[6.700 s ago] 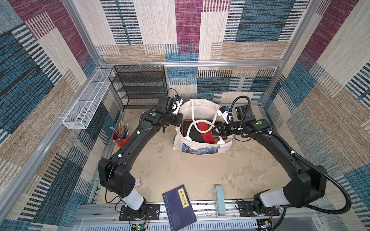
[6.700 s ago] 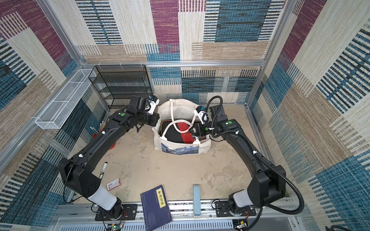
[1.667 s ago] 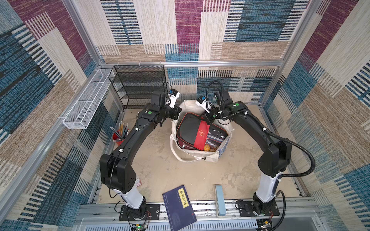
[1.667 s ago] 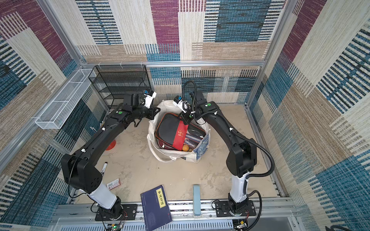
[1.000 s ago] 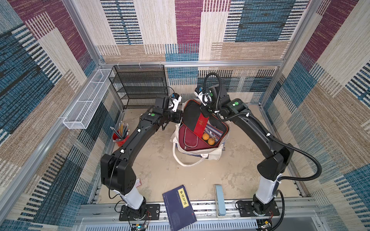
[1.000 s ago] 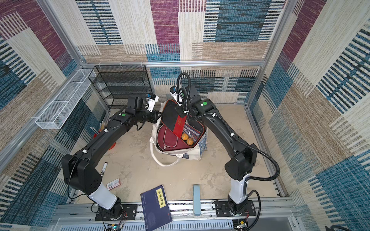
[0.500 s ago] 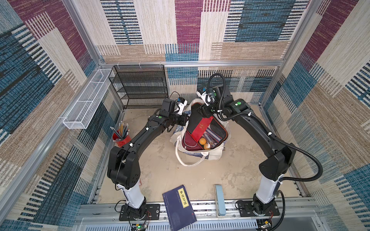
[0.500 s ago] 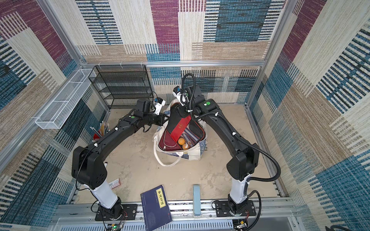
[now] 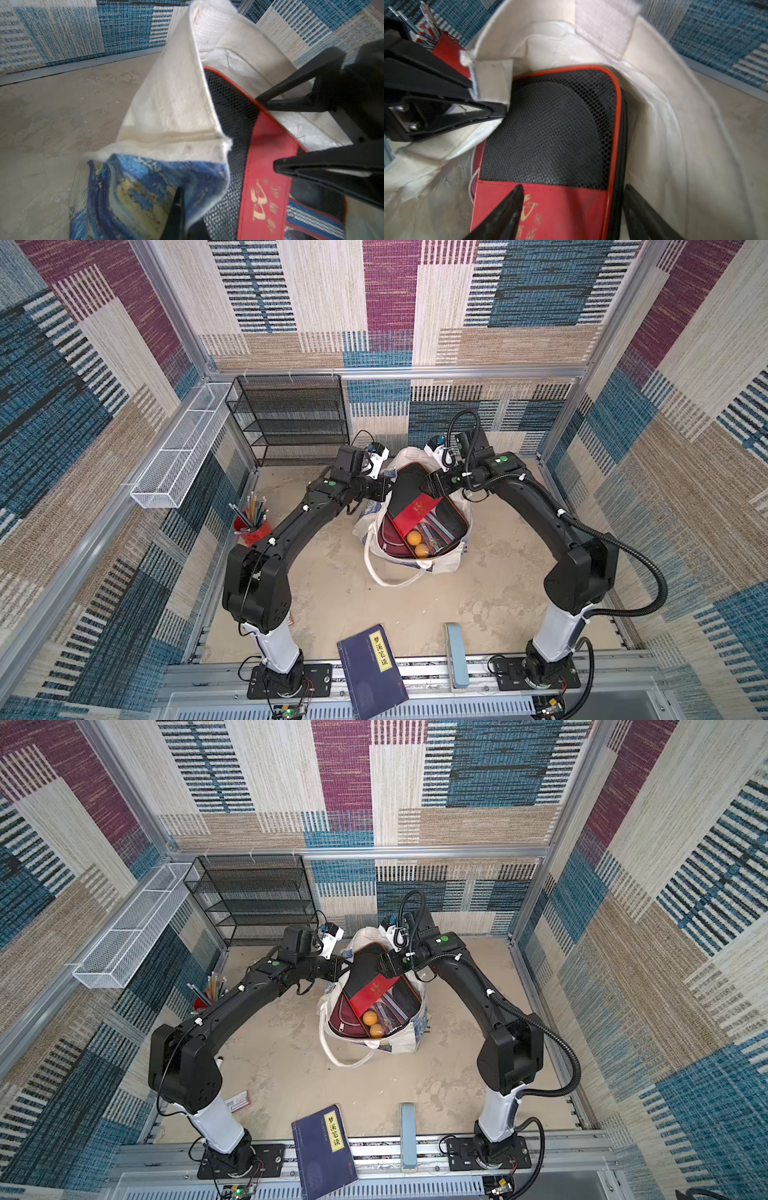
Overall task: Remove the ping pong set from the canvas bag
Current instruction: Place the ping pong set in the canvas bag, then pick up the ping pong set from the canvas bag.
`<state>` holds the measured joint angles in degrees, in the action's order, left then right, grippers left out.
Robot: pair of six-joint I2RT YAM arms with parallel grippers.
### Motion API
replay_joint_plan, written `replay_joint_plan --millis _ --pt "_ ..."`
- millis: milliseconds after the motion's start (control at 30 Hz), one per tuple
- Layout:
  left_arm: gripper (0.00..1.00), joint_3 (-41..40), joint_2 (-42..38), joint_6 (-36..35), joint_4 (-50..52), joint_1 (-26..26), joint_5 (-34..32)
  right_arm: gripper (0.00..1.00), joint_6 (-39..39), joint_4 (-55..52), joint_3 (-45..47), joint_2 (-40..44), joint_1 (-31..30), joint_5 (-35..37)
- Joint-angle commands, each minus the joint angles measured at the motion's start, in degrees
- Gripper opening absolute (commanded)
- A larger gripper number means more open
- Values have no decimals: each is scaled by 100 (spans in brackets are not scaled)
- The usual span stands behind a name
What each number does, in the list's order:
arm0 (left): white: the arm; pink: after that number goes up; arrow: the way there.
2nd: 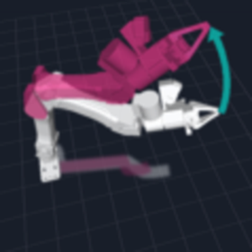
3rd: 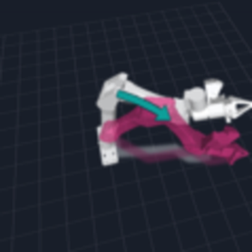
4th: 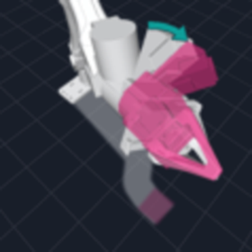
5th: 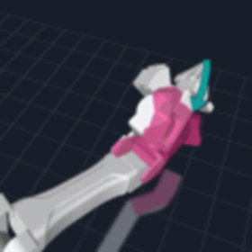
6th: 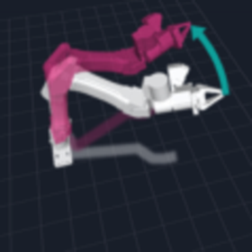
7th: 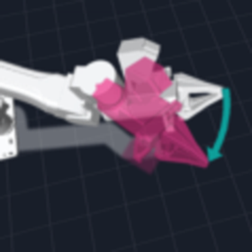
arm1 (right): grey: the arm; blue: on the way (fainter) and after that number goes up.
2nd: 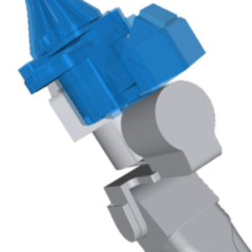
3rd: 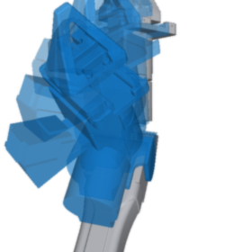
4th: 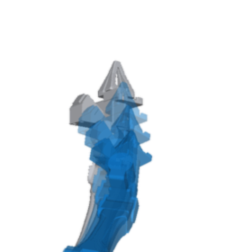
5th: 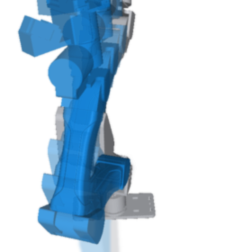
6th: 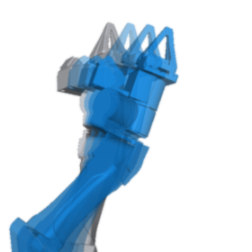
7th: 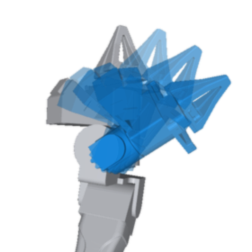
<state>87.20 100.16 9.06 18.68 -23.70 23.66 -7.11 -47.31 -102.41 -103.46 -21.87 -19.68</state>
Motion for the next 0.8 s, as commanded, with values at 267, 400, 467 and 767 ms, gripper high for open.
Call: replay_joint_plan --millis 267,400,467,767 --pt "0 26 1 122 141 3 89 89 336 416 792 20 218 -749" --pt "0 22 -14 105 138 -1 87 91 484 499 1052 -24 243 -351" --pt "0 21 -21 98 142 -1 88 91 526 497 1055 -25 266 -95" --pt "0 299 -38 -72 382 1 -147 95 383 -109 97 190 193 123"
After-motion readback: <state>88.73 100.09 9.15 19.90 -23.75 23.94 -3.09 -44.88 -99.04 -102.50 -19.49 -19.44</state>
